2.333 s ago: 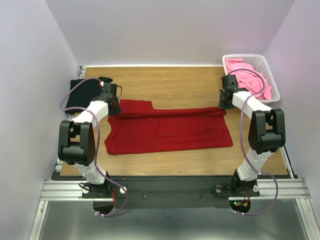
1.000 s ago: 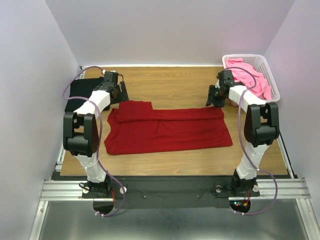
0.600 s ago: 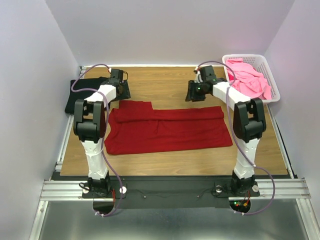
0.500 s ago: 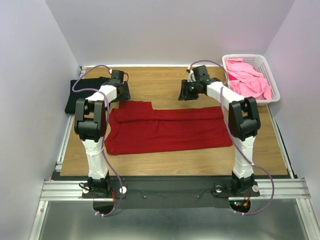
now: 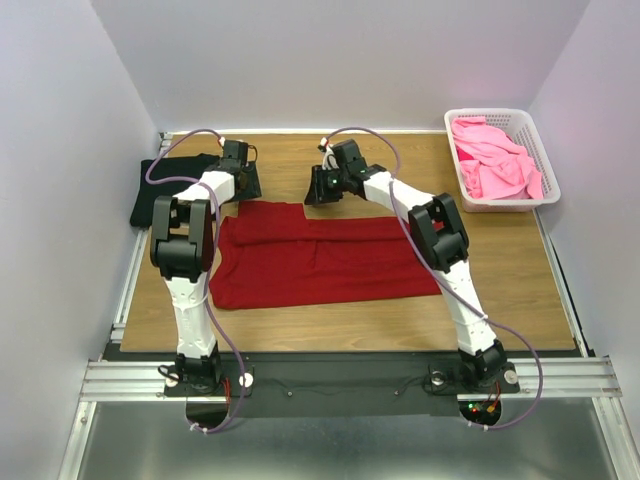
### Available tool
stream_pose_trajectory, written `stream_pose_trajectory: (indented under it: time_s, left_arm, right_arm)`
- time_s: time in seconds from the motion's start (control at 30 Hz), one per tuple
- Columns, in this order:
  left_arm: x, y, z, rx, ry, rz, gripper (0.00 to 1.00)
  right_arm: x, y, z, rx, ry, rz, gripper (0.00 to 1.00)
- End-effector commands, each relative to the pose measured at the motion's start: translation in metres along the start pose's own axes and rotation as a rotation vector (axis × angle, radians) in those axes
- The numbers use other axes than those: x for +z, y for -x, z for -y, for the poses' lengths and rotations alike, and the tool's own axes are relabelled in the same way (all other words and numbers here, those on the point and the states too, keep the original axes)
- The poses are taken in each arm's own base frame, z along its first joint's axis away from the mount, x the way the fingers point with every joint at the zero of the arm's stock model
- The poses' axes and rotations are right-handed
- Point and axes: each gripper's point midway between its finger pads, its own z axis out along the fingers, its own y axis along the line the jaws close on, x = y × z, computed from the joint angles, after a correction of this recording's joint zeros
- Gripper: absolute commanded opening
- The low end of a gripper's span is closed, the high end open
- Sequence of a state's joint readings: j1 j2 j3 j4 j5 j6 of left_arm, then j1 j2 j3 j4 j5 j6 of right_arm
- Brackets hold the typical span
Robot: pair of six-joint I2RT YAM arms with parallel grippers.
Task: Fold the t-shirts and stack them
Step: Fold the tshirt
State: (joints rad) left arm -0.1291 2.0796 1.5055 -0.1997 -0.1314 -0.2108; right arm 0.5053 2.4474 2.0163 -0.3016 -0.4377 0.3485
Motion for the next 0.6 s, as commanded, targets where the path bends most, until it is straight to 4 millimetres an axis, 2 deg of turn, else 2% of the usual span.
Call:
stream_pose_trajectory:
  time_s: [0.0,0.23,0.57]
  left_arm:
    - [0.002,0.009,-0.001,0.002,-0.006,0.026,0.69]
    - [0.006,0.000,-0.001,-0.002,-0.013,-0.012,0.68]
    - [0.011,-0.014,-0.001,-0.006,-0.016,-0.059,0.61]
  right_arm:
    - [0.012,0.023,-0.023,-0.016,0.078,0.068,0.39]
    - [0.028,0.003,-0.033,-0.013,0.099,0.028,0.39]
    - [0.041,-0.012,-0.031,0.000,0.104,-0.004,0.36]
